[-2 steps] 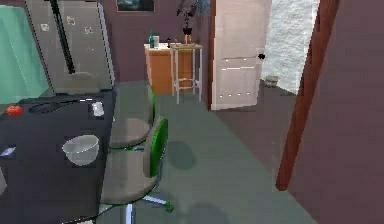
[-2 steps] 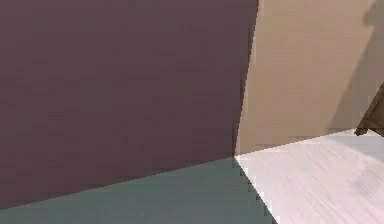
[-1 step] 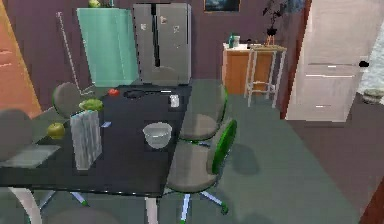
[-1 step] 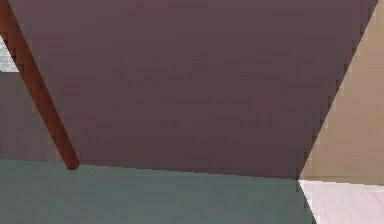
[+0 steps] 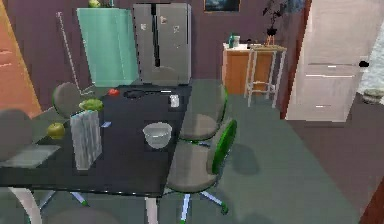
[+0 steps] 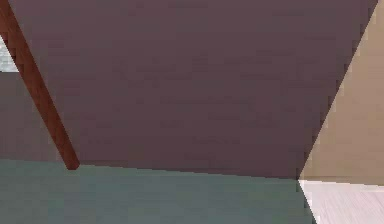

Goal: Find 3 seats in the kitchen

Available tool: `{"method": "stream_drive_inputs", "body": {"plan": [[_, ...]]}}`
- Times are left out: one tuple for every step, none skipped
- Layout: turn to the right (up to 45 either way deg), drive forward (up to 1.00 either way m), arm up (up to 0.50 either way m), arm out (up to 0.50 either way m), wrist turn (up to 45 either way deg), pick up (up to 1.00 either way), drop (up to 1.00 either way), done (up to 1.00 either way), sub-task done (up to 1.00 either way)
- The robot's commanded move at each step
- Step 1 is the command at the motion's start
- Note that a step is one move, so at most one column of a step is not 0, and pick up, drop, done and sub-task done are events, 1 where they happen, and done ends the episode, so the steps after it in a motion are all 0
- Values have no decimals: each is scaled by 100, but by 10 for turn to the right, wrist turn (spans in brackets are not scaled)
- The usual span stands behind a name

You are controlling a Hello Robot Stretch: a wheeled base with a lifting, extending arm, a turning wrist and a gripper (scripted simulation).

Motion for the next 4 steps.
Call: {"method": "stream_drive_inputs", "body": {"plan": [[390,0,0,0,0,0,0,0,0],[0,90,0,0,0,0,0,0,0],[-450,0,0,0,0,0,0,0,0],[-120,0,0,0,0,0,0,0,0]]}}
